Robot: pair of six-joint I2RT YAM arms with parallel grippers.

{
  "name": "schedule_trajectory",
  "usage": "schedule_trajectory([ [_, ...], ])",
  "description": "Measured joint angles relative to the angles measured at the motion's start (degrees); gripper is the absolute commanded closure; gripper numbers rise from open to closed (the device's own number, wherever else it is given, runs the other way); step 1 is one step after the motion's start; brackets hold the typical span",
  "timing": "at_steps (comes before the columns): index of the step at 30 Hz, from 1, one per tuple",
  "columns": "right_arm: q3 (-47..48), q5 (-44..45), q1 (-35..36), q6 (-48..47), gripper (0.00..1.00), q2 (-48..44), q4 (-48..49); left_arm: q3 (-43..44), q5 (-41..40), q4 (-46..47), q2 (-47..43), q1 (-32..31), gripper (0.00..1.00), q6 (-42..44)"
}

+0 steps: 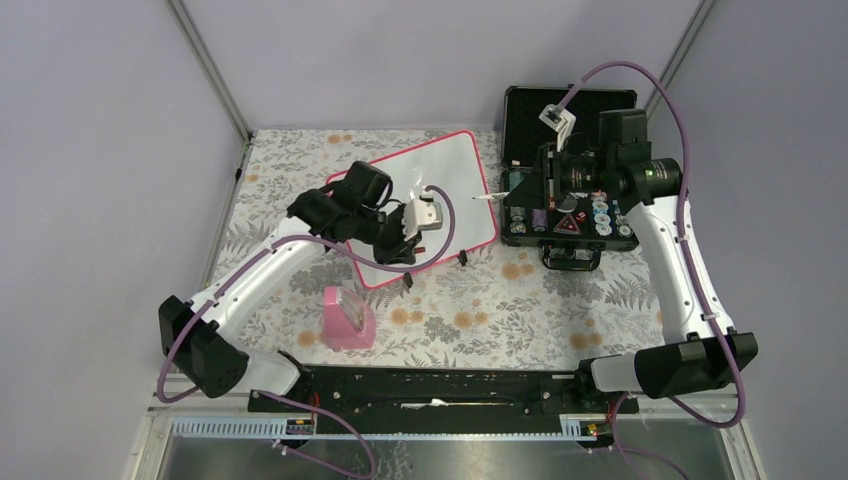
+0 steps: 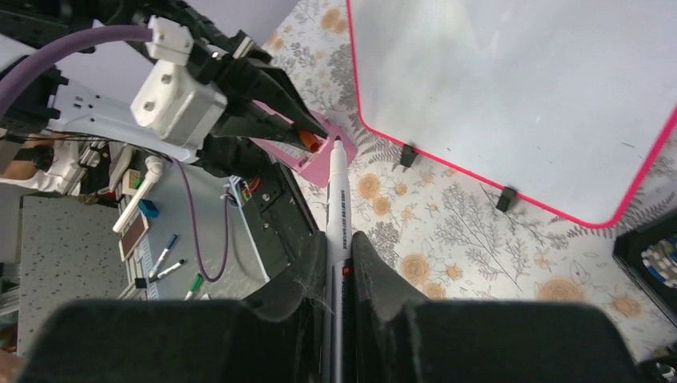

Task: Write a sentence on the whiteboard
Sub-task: Open the pen cap from the whiteboard marker, then put down the pen cap at the corner of the board.

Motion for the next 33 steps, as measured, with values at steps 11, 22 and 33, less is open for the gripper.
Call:
schedule_trajectory([
  [11, -3.9, 7.2, -2.5, 1.4, 1.0, 0.0, 3.0, -9.3, -5.3, 3.8, 7.3, -17.0, 0.99, -0.4],
  [22, -11.8, 9.5, -2.5, 3.7, 1.0, -1.1, 8.8, -12.4, -13.8, 14.4, 17.4, -20.5, 0.91, -3.2],
  [33, -15.3, 9.5, -2.5, 3.6, 1.0, -2.4, 10.6, -13.6, -16.4, 16.7, 21.4, -20.8, 0.81, -3.6],
])
